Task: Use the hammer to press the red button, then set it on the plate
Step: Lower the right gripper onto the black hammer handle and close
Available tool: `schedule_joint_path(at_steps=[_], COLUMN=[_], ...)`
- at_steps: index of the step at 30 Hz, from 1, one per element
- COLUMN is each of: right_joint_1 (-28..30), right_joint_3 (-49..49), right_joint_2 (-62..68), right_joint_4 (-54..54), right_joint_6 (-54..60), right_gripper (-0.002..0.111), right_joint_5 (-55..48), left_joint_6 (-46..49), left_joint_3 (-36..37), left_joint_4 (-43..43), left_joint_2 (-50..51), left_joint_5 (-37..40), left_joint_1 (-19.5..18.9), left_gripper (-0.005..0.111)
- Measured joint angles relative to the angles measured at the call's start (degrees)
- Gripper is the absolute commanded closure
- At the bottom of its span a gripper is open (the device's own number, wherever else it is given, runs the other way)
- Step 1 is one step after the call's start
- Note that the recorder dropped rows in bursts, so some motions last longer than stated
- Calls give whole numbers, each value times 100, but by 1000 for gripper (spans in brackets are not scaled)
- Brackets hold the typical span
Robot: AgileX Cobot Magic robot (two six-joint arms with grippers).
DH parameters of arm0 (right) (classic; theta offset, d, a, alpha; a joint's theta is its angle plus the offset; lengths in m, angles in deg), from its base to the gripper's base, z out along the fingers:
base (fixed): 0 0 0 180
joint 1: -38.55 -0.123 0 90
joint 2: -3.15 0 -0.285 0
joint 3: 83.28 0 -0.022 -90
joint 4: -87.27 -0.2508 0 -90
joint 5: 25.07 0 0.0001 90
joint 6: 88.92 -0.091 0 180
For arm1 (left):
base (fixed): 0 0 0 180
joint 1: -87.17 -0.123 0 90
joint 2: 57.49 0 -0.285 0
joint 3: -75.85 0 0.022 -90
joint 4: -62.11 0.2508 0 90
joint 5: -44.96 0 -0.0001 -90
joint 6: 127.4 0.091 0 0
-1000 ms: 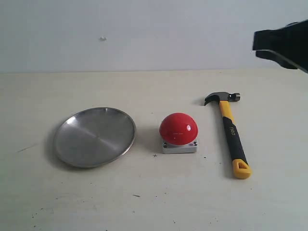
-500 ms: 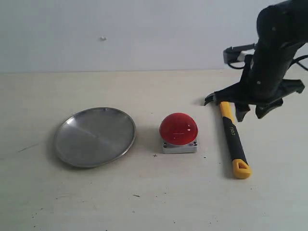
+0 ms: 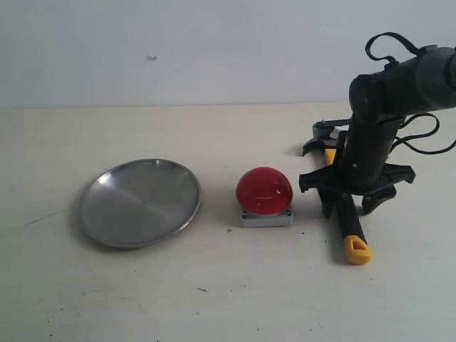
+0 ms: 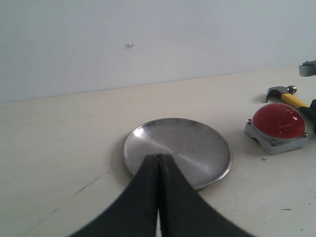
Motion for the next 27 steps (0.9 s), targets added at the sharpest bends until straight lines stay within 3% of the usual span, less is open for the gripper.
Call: schedule_joint_path(at_steps=[9,12,15,17,27], right_joint_1=[0,0,0,0,10], right_joint_3=[-9,-22,-34,-46,-55], right_joint_2=[22,45,77,88,77], right_joint_4=[-34,-57,-140,-181,-143], right_joint_6=[0,0,0,-31,229], right_gripper=[49,55,79,106,108], right_joint_5=[77,114,139,139,109], left_joint_6=[0,0,0,0,0], left_joint_3=[0,0,0,0,0], left_joint_4=[0,0,0,0,0], left_joint_2=[0,0,0,0,0], left_joint_5=[0,0,0,0,0], left_joint_1=[0,0,0,0,0], left_gripper=[107,107,107,107,107])
